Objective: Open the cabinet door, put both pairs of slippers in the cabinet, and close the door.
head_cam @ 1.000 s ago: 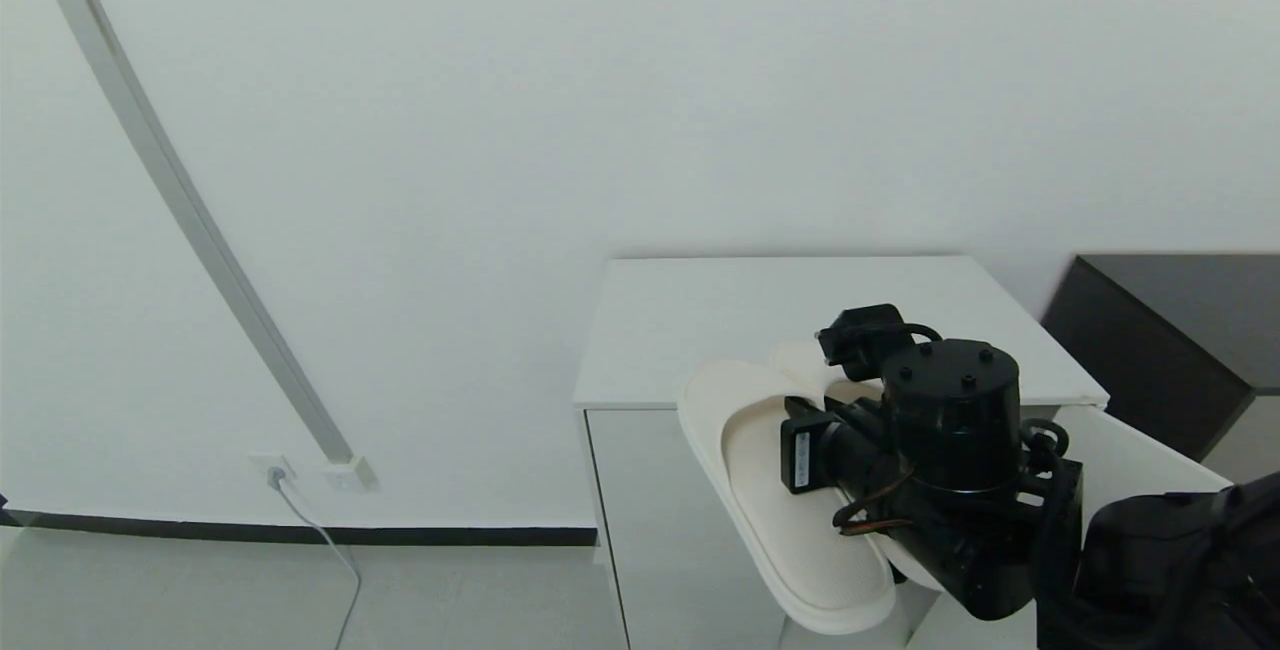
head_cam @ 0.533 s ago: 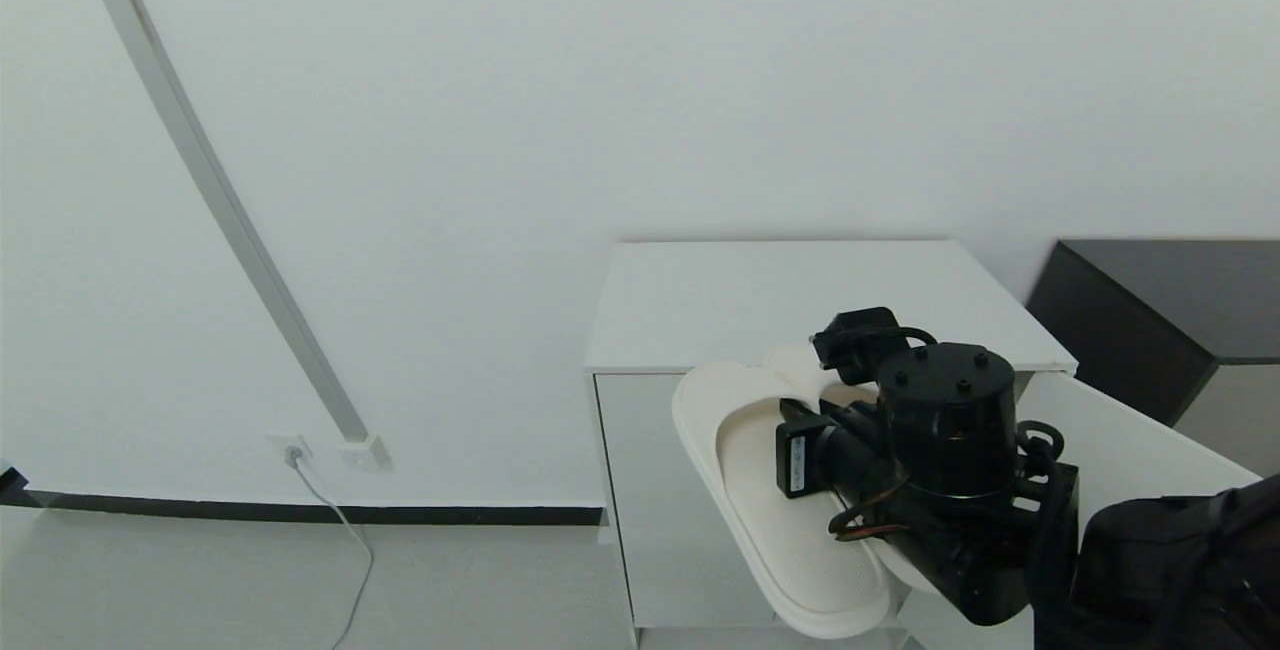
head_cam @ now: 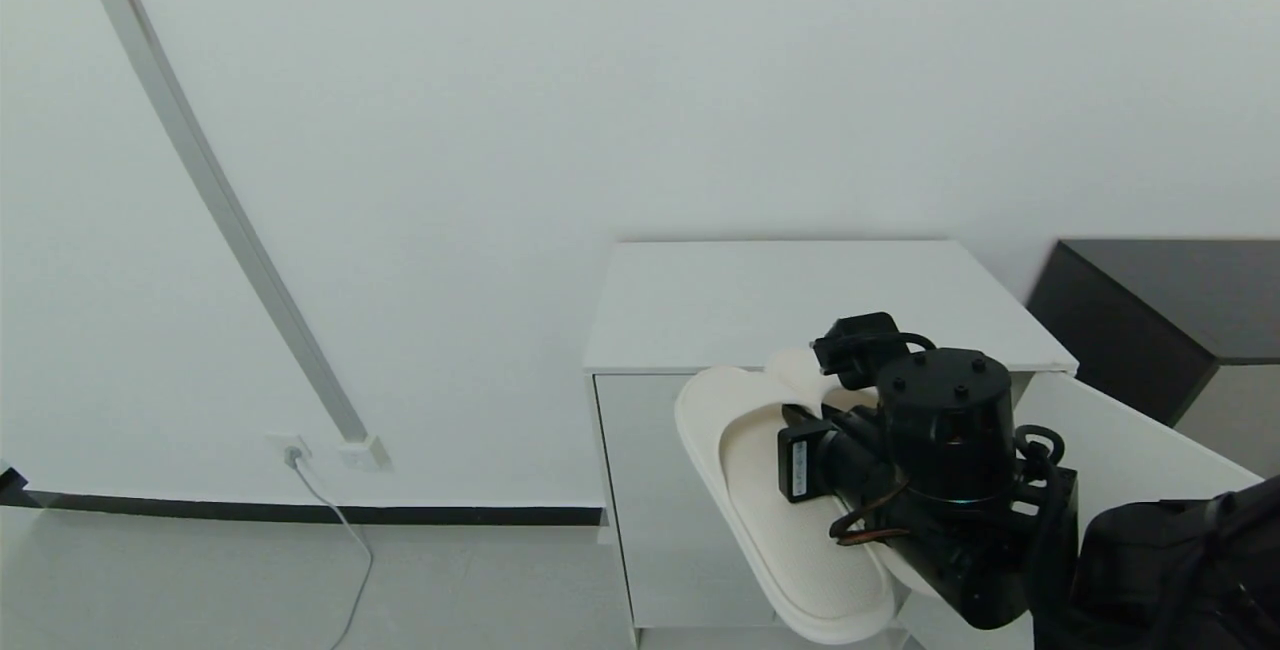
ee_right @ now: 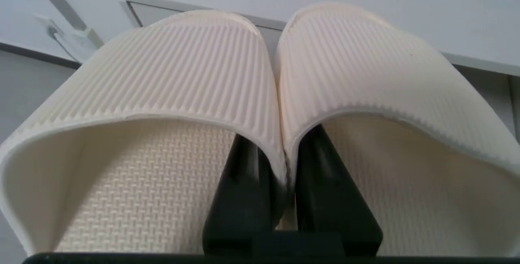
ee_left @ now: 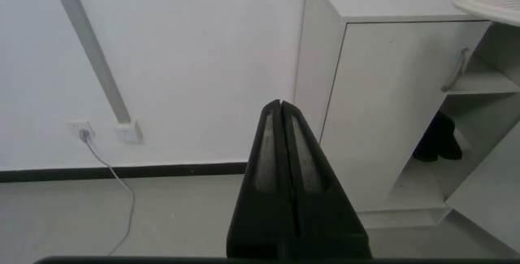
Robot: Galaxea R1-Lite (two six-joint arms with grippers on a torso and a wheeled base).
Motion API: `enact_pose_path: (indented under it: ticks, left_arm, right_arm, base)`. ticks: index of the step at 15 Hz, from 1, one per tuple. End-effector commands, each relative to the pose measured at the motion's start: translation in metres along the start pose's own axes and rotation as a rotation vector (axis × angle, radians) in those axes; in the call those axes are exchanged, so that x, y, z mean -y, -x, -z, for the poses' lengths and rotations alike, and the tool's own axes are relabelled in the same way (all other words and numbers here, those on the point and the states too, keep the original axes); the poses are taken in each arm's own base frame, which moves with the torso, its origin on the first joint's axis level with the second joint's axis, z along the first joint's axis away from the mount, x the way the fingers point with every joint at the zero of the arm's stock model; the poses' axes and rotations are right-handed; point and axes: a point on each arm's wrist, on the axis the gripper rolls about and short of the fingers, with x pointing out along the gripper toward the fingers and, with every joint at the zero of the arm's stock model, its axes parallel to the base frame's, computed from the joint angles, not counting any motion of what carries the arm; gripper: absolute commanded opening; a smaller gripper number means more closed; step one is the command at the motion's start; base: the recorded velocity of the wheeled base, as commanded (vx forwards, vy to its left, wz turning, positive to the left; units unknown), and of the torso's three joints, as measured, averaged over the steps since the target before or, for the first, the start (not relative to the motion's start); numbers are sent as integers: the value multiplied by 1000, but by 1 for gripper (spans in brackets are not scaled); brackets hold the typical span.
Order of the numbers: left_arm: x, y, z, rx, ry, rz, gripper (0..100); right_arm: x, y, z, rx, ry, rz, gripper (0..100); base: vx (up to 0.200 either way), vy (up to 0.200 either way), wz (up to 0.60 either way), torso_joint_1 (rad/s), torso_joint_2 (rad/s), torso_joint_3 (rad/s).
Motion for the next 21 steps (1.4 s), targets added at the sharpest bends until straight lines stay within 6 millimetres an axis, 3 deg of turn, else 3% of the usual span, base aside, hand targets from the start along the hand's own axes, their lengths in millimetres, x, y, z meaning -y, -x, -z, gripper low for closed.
enact_pose_path:
  ticks: [1, 15, 21]
  left_arm:
    - [0, 0, 0, -2, 0, 0, 0]
    - [0, 0, 0, -1, 0, 0, 0]
    - [0, 0, 0, -1, 0, 0, 0]
  right_arm:
    - [-1, -2, 4, -10, 6, 2, 0]
    - [0, 16, 4, -12, 19, -28, 0]
    - [2, 18, 8, -16, 22, -35, 0]
  base:
    - [0, -200, 0, 2, 2, 2]
    - [0, -200, 0, 4, 1, 3]
    - [0, 0, 0, 0, 0, 0]
